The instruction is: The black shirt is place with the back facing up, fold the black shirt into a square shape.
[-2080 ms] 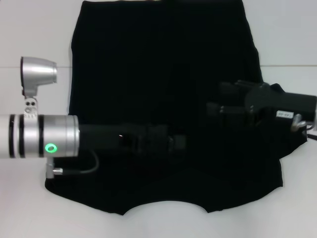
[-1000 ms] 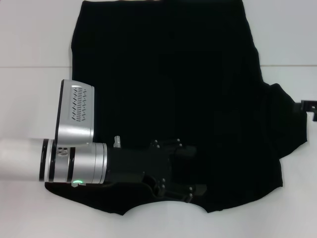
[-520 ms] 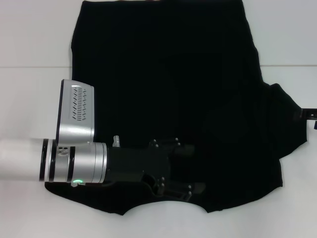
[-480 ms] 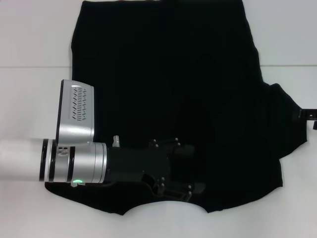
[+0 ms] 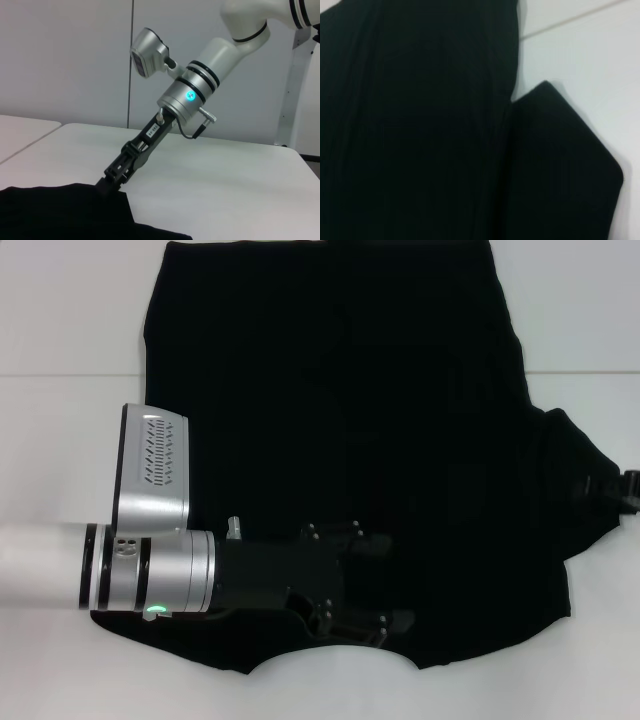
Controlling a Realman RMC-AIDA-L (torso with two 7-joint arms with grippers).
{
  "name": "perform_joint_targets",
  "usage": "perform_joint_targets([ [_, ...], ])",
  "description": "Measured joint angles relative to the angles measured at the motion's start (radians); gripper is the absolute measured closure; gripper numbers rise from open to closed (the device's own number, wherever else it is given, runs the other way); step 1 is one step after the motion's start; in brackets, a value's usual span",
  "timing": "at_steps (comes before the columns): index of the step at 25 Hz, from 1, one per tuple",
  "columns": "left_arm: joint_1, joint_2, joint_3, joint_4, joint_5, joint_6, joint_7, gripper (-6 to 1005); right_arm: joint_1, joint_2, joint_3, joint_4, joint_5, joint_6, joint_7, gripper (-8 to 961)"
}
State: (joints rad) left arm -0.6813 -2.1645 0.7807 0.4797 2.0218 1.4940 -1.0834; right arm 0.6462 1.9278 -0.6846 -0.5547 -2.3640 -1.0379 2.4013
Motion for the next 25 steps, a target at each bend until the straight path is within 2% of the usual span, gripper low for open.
perform_joint_targets([
  [11, 0.002, 0.000, -0.003, 0.002, 0.000, 0.000, 0.000, 91, 0.006, 0.002, -0.023, 0.017, 0.000, 0.025, -0.010, 114],
  [25, 0.002, 0.000, -0.003, 0.003, 0.000, 0.000, 0.000, 90, 0.010, 0.018, -0.024, 0.022, 0.000, 0.059, -0.027, 694],
])
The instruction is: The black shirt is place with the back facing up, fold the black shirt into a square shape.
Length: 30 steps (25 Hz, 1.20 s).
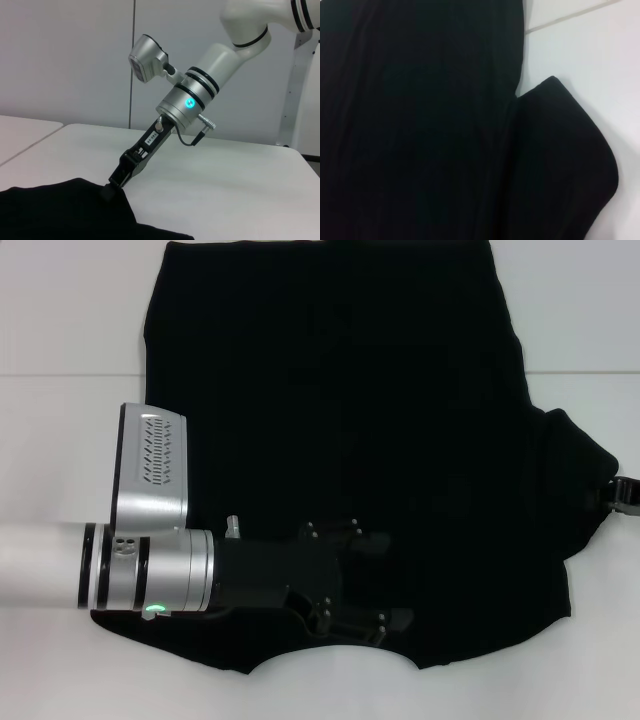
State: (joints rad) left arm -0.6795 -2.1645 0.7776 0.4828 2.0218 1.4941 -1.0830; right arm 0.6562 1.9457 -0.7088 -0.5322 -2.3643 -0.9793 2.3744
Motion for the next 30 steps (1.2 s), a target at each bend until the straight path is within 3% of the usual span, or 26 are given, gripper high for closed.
perform_joint_targets([
  [2, 0.000, 0.000, 0.000, -0.001, 0.000, 0.000, 0.000, 90, -0.002, 0.001, 0.002, 0.000, 0.001, 0.006, -0.008, 790],
  [10, 0.001, 0.000, -0.001, 0.000, -0.008, 0.000, -0.012, 90, -0.022, 0.001, 0.043, -0.005, 0.008, 0.009, -0.049, 941],
  [30, 0.004, -0.002, -0.002, 0.001, -0.011, 0.003, -0.026, 91, -0.076, 0.008, 0.288, -0.002, 0.013, 0.011, -0.206, 937],
])
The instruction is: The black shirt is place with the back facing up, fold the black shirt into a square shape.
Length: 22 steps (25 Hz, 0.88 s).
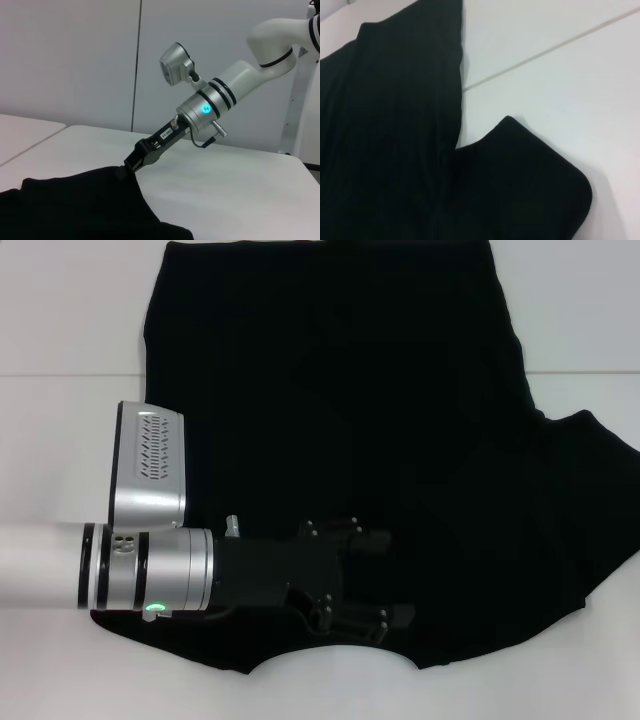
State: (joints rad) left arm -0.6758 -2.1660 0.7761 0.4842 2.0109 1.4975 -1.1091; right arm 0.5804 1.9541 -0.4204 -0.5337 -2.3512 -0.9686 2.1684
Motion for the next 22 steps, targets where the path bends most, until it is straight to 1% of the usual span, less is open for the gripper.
perform_joint_targets([
  [11, 0.005, 0.000, 0.000, 0.001, 0.000, -0.003, 0.000, 91, -0.005, 0.013, 0.008, 0.004, 0.106, 0.004, -0.092, 935],
  [22, 0.003, 0.001, -0.001, 0.001, 0.000, -0.003, 0.000, 90, -0.009, 0.016, 0.009, 0.008, 0.115, 0.037, -0.099, 933],
])
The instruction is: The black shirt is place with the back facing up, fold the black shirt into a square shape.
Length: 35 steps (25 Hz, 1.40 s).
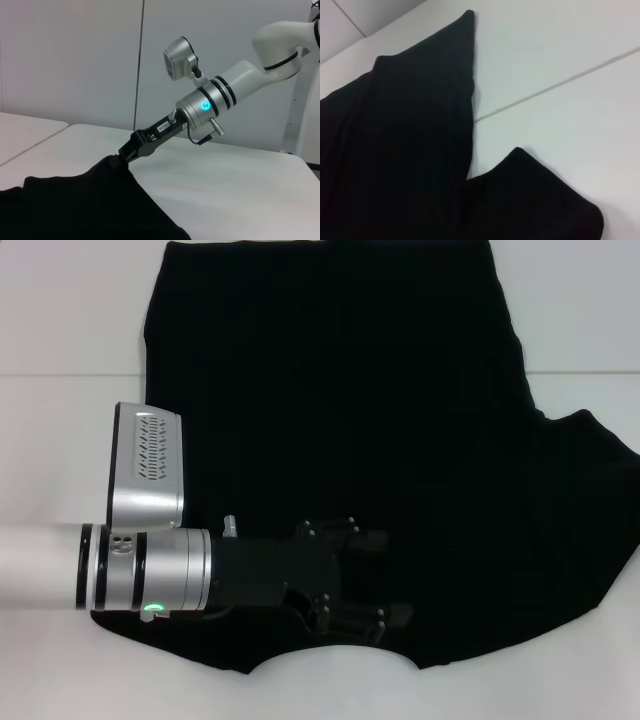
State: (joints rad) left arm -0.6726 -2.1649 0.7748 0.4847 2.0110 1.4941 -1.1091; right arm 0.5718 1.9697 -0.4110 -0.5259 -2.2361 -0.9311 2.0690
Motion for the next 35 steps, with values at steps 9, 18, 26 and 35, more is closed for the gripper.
perform_joint_targets([
  [9, -0.005, 0.000, 0.000, 0.000, 0.000, 0.000, 0.000, 90, -0.008, 0.002, 0.000, 0.012, 0.001, 0.032, 0.000, 931],
  [18, -0.007, 0.000, 0.000, 0.000, 0.000, 0.000, -0.010, 91, -0.012, 0.007, 0.000, 0.012, 0.001, 0.043, 0.000, 930],
  [26, -0.008, 0.000, 0.003, 0.000, 0.003, 0.000, -0.010, 90, 0.051, 0.015, -0.011, 0.012, 0.002, -0.030, -0.010, 928],
  [35, -0.009, 0.002, 0.001, 0.001, 0.006, 0.000, -0.013, 90, 0.189, 0.051, -0.158, 0.046, -0.001, -0.097, -0.032, 926],
])
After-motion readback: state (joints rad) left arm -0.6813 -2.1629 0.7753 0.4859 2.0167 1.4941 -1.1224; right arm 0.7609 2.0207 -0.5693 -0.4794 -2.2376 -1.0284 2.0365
